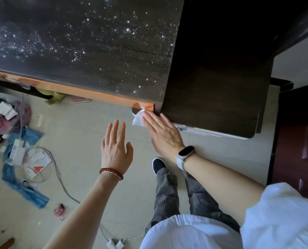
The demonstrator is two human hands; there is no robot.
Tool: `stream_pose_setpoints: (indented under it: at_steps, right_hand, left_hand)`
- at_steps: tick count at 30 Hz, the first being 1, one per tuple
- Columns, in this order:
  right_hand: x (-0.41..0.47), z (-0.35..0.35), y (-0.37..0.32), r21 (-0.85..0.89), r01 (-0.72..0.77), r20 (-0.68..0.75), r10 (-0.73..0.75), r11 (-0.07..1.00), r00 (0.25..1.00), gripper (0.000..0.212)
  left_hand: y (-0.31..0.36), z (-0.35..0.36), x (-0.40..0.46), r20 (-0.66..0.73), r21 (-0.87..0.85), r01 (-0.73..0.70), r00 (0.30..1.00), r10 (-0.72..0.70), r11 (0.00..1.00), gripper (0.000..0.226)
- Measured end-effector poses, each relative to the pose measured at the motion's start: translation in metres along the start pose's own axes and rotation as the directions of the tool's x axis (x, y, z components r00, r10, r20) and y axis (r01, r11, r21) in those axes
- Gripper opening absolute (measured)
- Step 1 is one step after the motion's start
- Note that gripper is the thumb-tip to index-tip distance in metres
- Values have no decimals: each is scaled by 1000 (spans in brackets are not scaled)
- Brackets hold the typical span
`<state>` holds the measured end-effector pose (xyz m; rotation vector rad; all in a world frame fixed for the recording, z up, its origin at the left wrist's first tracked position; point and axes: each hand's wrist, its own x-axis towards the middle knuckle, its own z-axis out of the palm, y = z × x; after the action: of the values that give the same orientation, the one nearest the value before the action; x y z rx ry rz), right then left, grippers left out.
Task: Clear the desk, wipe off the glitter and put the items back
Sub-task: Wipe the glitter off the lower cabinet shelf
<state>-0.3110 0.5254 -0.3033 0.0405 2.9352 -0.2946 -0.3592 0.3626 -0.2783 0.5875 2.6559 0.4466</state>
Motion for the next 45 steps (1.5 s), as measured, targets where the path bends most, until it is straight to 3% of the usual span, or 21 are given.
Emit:
stream_pose_setpoints:
  at_steps: [4,7,12,15,19,21,23,25,27,31,37,40,45]
  right_hand:
    - [-68,-1,53,-13,-189,20,190,982,982,60]
    - [-114,-4,90,2,-393,26,393,919,919,58]
    - [-135,-14,141,120,-660,-26,667,742,745,56]
    - [-110,-17,160,158,-684,-53,698,712,715,59]
    - [-52,-26,177,164,-666,-70,682,727,728,64]
    - [-28,-31,176,159,-617,-60,631,771,773,61]
    - [-13,-32,165,147,-424,-16,431,894,902,58]
    - [-4,-30,159,125,-210,27,208,970,978,56]
    - [7,-29,164,112,-154,20,153,982,988,57]
    - [47,-47,183,128,-200,-3,202,971,979,57]
    - [142,-86,197,214,-282,147,255,935,956,65]
    - [157,-89,193,233,-292,104,275,927,956,67]
    - [117,-73,192,119,-39,-30,43,992,999,65]
  left_hand:
    - [39,15,0,89,63,-193,978,187,979,59]
    - [76,30,3,157,78,-281,951,266,957,61]
    - [125,51,17,235,145,-357,918,319,923,63]
    - [140,54,27,217,199,-334,932,291,921,59]
    - [141,50,33,145,281,-308,950,277,909,56]
    - [138,49,35,119,262,-283,958,260,923,56]
    - [133,50,37,87,257,-244,970,229,935,57]
    - [131,51,37,72,242,-209,978,197,947,57]
    - [131,51,36,48,236,-186,983,180,954,57]
    - [128,54,34,-8,210,-135,990,140,968,56]
    - [121,60,30,-18,223,-122,991,129,967,54]
    - [119,61,31,-12,224,-120,992,126,967,54]
    - [120,59,31,-12,223,-132,990,138,966,54]
